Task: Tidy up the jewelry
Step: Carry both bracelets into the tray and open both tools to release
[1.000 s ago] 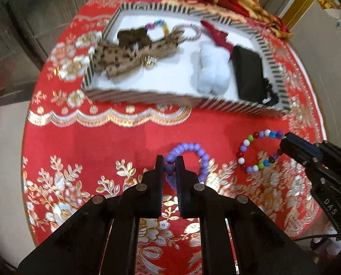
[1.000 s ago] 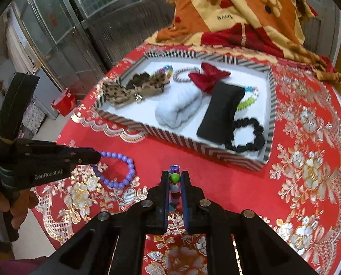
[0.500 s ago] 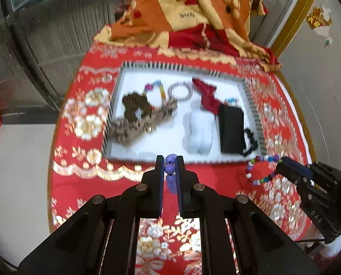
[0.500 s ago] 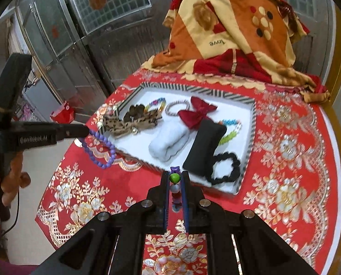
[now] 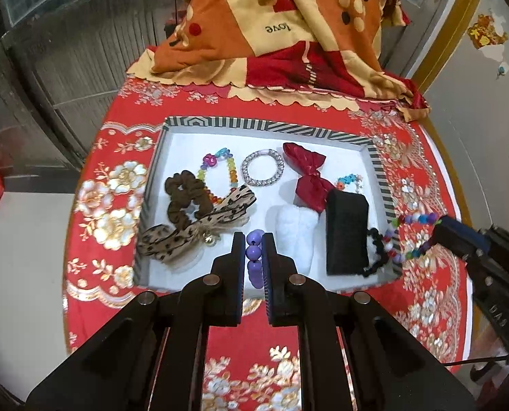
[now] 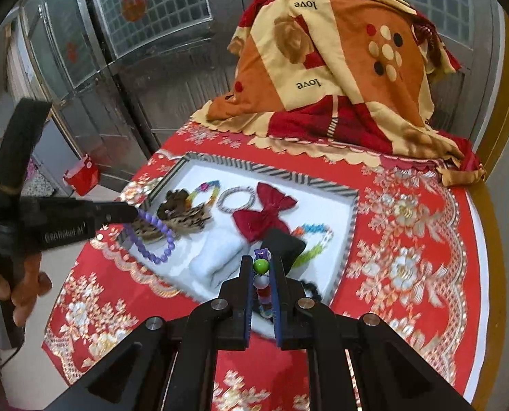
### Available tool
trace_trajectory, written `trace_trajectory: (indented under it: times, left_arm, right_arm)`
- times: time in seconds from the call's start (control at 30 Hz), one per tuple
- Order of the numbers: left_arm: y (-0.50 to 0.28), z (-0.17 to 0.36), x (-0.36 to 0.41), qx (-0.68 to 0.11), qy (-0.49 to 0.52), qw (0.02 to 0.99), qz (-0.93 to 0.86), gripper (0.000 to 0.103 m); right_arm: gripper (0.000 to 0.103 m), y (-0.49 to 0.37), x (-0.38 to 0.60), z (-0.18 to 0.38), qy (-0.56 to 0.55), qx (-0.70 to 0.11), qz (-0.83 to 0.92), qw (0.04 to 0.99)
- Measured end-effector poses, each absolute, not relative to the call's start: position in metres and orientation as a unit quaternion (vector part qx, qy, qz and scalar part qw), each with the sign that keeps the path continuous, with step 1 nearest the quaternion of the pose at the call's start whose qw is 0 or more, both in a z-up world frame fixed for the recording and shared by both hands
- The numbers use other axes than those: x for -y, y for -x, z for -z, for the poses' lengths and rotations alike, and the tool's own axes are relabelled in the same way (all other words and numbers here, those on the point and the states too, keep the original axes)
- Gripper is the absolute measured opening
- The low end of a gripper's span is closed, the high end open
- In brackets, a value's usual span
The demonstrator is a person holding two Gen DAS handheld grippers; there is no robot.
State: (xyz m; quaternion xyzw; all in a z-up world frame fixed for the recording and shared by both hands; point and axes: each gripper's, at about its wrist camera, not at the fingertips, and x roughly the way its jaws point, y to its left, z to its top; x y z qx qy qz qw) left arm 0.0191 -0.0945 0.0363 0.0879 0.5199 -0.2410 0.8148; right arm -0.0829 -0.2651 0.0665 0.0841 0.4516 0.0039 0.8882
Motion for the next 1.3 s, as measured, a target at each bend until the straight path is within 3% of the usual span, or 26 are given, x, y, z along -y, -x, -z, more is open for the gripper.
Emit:
trace_trajectory:
  times: [0.4, 0.8, 1.13, 1.2, 1.27, 1.3]
  left_arm:
    - [-0.049, 0.026, 0.082, -0.575, -0.081, 0.794, 0.180, 0.008]
    - [-0.050, 0.041, 0.081, -0.581, -0.086, 0.794, 0.159, 0.008]
    - [-0.051, 0.047, 0.083, -0.574, -0.099, 0.801, 0.138, 0.009]
    - [-0.051, 0.048, 0.083, -0.578, -0.099, 0.798, 0.138, 0.010]
    - [-0.049, 0.048, 0.082, -0.577, -0.098, 0.799, 0.136, 0.020]
    - [-0.048, 0.048, 0.081, -0.577, -0.096, 0.800, 0.135, 0.032]
  right_arm:
    - [0.009, 0.010, 0.299, -0.039, -0.097, -0.477, -0.011, 0.874]
    - [0.009, -0.053, 0.342, 0.026, -0.142, -0.514, 0.007, 0.846]
    - [0.009, -0.050, 0.349, 0.048, -0.117, -0.539, 0.037, 0.833]
    - [0.012, -0.048, 0.348, 0.049, -0.119, -0.538, 0.037, 0.833]
    - [0.026, -0.045, 0.346, 0.048, -0.120, -0.538, 0.037, 0.833]
    - [0.035, -0.043, 0.345, 0.046, -0.121, -0.536, 0.035, 0.835]
